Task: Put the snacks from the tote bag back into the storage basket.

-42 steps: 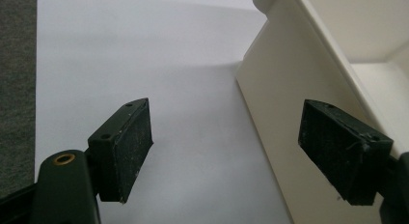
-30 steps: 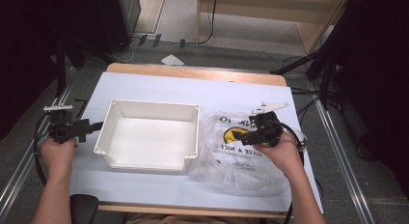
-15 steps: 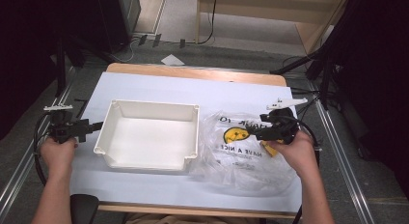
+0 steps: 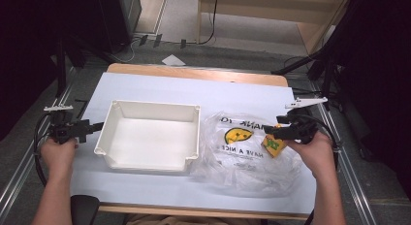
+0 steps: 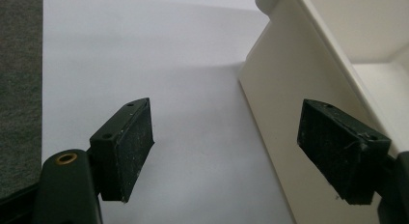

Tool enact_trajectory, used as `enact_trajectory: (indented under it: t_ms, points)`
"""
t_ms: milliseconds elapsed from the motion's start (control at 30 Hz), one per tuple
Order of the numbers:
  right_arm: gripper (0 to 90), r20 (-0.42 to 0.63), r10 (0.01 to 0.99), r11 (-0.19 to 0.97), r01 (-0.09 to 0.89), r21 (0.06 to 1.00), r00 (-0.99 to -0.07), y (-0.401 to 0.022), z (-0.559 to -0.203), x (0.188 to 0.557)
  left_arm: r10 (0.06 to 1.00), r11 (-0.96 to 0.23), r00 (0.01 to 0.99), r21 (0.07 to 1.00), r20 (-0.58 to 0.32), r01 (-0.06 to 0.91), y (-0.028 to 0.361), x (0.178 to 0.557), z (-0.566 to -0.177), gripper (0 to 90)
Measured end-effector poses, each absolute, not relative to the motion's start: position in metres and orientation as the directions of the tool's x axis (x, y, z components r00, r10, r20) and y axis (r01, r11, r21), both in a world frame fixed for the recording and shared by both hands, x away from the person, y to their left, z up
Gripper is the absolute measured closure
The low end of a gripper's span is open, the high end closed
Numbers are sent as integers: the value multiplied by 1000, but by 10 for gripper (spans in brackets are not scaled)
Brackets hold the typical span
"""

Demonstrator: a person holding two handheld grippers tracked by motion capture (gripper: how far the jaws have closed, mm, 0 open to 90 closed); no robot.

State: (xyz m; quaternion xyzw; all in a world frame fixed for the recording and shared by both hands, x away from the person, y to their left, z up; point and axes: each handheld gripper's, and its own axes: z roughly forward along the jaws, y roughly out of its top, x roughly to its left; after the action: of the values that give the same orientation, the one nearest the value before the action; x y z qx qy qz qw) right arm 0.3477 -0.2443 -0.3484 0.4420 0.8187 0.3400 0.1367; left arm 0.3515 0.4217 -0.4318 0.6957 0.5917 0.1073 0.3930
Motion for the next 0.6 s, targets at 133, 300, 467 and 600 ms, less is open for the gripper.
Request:
enact_trajectory:
  t_ms: [133,300,467,600]
  points:
    - [346,77,834,368,655,660,-546,-252,-347,347,908,8,278,674,-315,739,422,351,-432,213]
    - [332,76,849,358,674,646,-523,-260,-349,348,907,5,281,674,-315,739,421,351,-432,213]
    - [320,75,853,359,686,633,-516,-266,-358,351,906,7,280,673,-316,739,421,352,-432,213]
    - [320,82,855,361,702,614,-511,-267,-365,354,906,6,280,673,-317,740,421,352,-432,213]
